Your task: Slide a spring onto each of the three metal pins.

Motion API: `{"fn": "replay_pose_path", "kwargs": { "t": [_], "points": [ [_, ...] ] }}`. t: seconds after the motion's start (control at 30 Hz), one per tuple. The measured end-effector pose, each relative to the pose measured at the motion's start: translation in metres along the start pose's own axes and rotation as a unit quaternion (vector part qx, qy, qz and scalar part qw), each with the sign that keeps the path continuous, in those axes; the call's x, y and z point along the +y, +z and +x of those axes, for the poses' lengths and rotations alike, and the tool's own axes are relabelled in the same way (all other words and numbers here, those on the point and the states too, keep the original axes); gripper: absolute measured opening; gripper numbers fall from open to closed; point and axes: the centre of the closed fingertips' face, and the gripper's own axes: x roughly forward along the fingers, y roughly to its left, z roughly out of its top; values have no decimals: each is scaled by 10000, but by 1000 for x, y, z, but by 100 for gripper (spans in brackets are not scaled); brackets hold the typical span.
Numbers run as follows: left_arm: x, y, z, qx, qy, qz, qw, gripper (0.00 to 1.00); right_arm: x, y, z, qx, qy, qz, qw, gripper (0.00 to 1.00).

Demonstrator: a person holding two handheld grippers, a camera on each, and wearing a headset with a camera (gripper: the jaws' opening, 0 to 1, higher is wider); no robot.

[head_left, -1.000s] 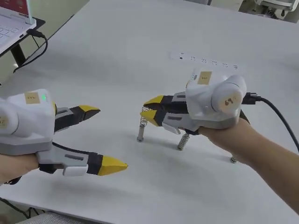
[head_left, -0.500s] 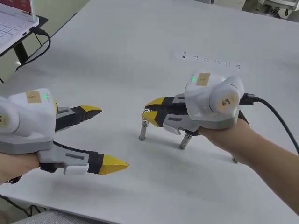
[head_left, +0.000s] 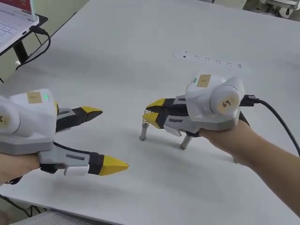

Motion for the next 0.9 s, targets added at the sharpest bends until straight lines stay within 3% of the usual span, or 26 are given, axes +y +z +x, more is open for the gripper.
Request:
{"fn": "replay_pose_path", "kwargs": {
  "t": [0.9],
  "points": [
    [0, -4, 2, 78, -30, -6, 10000, 86, 3, -10, 6, 115, 95, -30, 9999, 7]
  ]
}}
